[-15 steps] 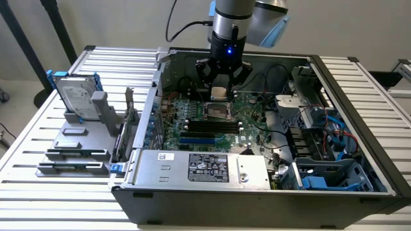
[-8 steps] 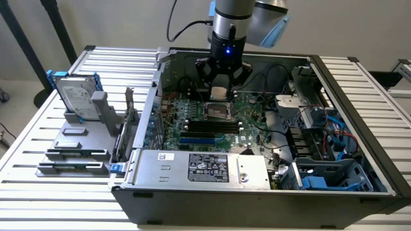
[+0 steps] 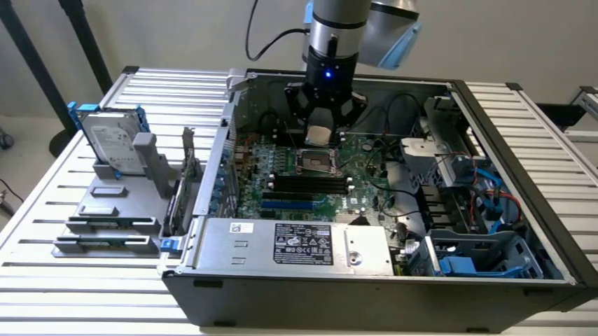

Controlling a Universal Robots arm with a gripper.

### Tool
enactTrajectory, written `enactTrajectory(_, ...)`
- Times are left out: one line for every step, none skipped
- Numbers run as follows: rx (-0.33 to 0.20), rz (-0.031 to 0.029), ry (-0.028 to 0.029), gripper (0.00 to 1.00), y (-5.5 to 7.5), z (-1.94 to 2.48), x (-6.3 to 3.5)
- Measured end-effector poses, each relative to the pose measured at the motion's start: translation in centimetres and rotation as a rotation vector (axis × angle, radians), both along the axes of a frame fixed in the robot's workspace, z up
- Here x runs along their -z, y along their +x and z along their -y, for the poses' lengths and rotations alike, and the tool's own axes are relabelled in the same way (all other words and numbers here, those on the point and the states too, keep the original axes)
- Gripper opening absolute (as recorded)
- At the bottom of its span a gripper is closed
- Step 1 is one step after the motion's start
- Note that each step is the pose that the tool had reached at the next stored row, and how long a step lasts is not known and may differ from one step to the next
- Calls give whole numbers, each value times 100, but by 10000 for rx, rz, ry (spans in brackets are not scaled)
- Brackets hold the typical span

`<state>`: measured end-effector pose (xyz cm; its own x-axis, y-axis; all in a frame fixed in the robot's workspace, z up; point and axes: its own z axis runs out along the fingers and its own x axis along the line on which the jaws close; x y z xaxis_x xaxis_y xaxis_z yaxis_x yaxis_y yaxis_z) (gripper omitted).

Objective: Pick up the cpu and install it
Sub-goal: 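Place the cpu into insertion slot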

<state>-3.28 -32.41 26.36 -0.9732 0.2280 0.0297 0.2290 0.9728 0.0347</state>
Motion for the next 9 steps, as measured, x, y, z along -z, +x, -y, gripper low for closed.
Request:
enactTrajectory(185, 0, 0, 55, 0, 0, 0)
enactTrajectory(360, 0, -1, 55, 0, 0, 1)
enactTrajectory(545, -1, 0, 55, 0, 0, 1)
enactTrajectory(726, -1, 0, 55, 0, 0, 2)
enactTrajectory(904, -1, 0, 55, 0, 0, 2)
enactTrajectory(1094, -1, 0, 55, 0, 0, 2)
enactTrajectory(1272, -1, -1, 55, 0, 0, 3)
enactTrajectory(1440, -1, -1, 55, 0, 0, 3)
enactTrajectory(1636, -2, 0, 55, 0, 0, 4)
